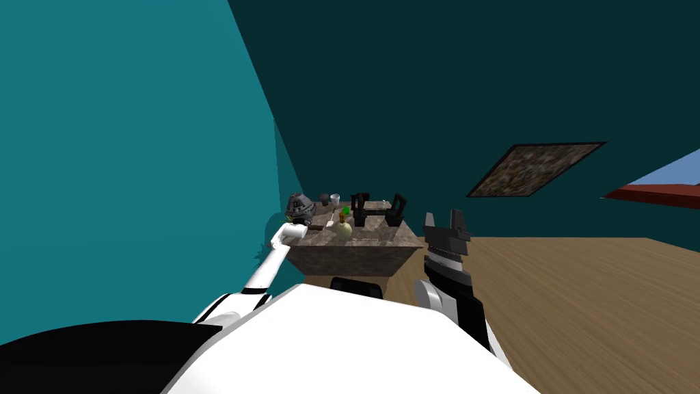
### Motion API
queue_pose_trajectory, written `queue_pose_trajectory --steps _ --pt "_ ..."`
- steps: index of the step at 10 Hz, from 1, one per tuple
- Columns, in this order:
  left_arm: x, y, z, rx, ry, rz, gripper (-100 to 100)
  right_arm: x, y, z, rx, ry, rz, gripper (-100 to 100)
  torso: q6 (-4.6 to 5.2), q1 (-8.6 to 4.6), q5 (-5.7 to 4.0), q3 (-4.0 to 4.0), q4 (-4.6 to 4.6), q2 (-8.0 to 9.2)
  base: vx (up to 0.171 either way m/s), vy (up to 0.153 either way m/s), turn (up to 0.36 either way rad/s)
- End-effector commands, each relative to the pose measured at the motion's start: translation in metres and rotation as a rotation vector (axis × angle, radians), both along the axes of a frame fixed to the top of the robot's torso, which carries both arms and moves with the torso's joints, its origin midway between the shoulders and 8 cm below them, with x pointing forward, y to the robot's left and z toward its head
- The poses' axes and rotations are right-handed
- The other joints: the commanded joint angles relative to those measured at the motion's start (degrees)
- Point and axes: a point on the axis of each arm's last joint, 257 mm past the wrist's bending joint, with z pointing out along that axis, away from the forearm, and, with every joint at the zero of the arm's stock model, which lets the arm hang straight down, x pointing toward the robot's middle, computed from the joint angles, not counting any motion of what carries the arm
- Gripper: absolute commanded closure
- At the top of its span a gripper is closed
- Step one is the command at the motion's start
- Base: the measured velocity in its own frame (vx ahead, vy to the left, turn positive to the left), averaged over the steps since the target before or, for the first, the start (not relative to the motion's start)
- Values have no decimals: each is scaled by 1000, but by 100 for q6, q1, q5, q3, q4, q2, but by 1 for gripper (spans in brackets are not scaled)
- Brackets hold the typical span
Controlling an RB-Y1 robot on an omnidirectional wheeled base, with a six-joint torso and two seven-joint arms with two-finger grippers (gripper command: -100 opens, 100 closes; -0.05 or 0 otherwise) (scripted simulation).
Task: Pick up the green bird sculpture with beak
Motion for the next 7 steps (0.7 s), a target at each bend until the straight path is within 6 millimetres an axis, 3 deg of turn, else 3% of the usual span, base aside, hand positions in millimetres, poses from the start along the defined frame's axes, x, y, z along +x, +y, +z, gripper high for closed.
queue_pose_trajectory --steps 1,3,4,5,7 --pt "2 12 -2 0 -3 18 -100 0 0 0 0 0 0 0 0 0 0 0 0 0 -39 -17 -102" --pt "4 27 -4 -2 -4 41 -100 0 0 0 0 0 0 0 1 -4 -1 1 0 1 -44 -18 -118" --pt "4 23 -1 -1 -3 33 -100 0 0 0 0 0 0 0 0 -3 -1 1 0 1 -18 -5 -20" --pt "4 23 -1 -1 -4 34 100 0 0 0 0 0 0 0 -2 1 0 -3 -1 -5 -6 -1 15" --pt "3 24 -2 -2 -3 36 100 0 0 0 0 0 0 0 3 -2 -2 -7 -2 -14 0 0 0"
